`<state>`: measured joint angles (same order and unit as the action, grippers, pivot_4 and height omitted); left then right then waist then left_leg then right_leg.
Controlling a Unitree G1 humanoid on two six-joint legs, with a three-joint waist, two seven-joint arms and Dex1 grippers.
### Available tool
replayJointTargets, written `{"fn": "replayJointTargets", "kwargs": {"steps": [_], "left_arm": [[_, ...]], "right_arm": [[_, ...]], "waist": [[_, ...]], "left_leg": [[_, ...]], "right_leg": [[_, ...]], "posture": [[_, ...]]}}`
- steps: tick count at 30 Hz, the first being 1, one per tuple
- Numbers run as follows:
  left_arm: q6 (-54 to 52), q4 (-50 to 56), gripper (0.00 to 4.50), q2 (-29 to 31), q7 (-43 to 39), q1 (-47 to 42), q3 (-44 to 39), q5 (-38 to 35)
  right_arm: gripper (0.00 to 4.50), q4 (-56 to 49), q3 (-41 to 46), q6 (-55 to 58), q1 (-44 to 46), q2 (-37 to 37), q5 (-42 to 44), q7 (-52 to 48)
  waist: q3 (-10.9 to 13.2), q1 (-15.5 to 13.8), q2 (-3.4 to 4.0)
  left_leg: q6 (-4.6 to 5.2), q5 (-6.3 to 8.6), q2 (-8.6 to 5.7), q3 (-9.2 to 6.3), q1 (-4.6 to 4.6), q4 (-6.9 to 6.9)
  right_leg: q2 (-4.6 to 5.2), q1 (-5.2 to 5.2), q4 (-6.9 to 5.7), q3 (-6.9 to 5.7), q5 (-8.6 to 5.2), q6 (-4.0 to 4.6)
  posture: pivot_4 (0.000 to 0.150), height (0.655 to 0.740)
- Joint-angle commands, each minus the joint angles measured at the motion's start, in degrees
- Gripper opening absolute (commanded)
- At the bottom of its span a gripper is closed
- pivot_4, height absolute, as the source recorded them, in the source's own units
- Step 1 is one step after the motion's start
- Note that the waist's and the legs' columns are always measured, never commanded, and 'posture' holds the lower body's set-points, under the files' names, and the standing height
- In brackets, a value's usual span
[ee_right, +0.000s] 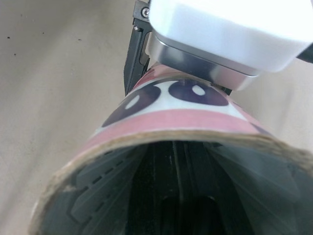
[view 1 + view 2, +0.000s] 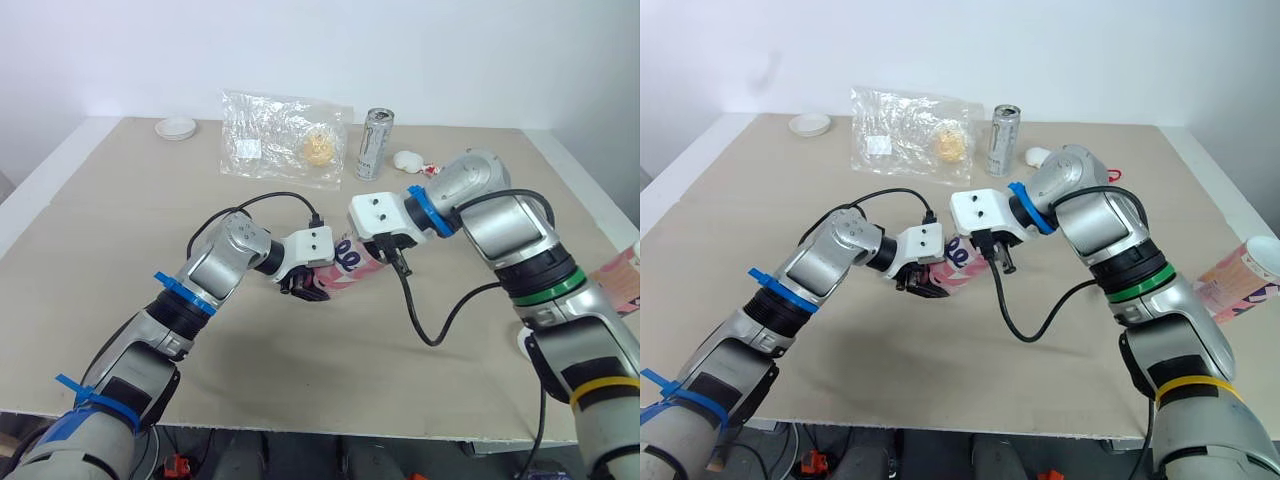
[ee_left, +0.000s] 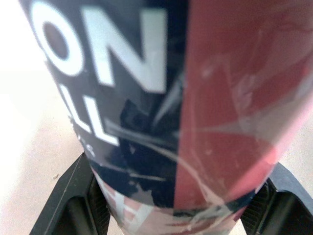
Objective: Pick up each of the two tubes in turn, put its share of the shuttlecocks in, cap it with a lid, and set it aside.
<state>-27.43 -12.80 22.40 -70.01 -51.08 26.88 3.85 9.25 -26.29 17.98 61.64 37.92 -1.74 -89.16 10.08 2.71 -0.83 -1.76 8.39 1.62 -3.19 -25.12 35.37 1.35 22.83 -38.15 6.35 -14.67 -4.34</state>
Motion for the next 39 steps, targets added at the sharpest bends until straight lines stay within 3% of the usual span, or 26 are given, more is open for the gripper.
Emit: {"fn": "replayJointTargets", "kwargs": {"steps": [1, 23, 30, 39], "left_arm": [[1.1, 1.6, 2.88, -1.0, 0.1, -0.2, 0.3, -0.7], [2.0, 0.3, 2.88, -0.7, 0.1, 0.3, 0.2, -0.5], [2.3, -0.3, 2.88, -0.8, 0.0, 0.0, 0.1, -0.5], [1.9, 0.3, 2.88, -1.4, 0.1, 0.0, 0.1, -0.8]], "right_arm": [[0.08, -1.4, 1.9, 2.7, 0.9, 0.7, 2.5, -2.4], [0.08, -8.9, 9.0, 12.9, -0.3, 7.5, 12.3, -0.3], [0.08, -8.8, 4.4, 9.5, -2.9, 5.7, 9.0, 1.5], [0.08, 0.1, 0.1, 1.1, -0.3, 0.1, 2.8, 1.9]], "waist": [[0.0, 0.0, 0.0], [0.2, -0.1, 0.03], [0.2, -0.1, 0.04], [0.2, 0.1, 0.04]], "left_leg": [[0.0, 0.0, 0.0, 0.0, -0.03, 0.0], [-0.02, 0.02, -0.06, -0.04, -0.29, -0.09], [-0.02, 0.02, -0.06, -0.01, -0.29, -0.07], [-0.02, 0.02, -0.01, -0.01, -0.25, -0.07]], "right_leg": [[0.01, 0.01, 0.0, 0.0, 0.0, -0.01], [0.03, 0.26, 0.01, 0.0, -0.08, -0.16], [0.04, 0.28, 0.0, 0.0, -0.07, -0.15], [-0.02, 0.27, -0.02, 0.0, -0.04, -0.12]], "posture": [[0.15, 0.74], [0.15, 0.74], [0.15, 0.74], [0.15, 0.74]]}}
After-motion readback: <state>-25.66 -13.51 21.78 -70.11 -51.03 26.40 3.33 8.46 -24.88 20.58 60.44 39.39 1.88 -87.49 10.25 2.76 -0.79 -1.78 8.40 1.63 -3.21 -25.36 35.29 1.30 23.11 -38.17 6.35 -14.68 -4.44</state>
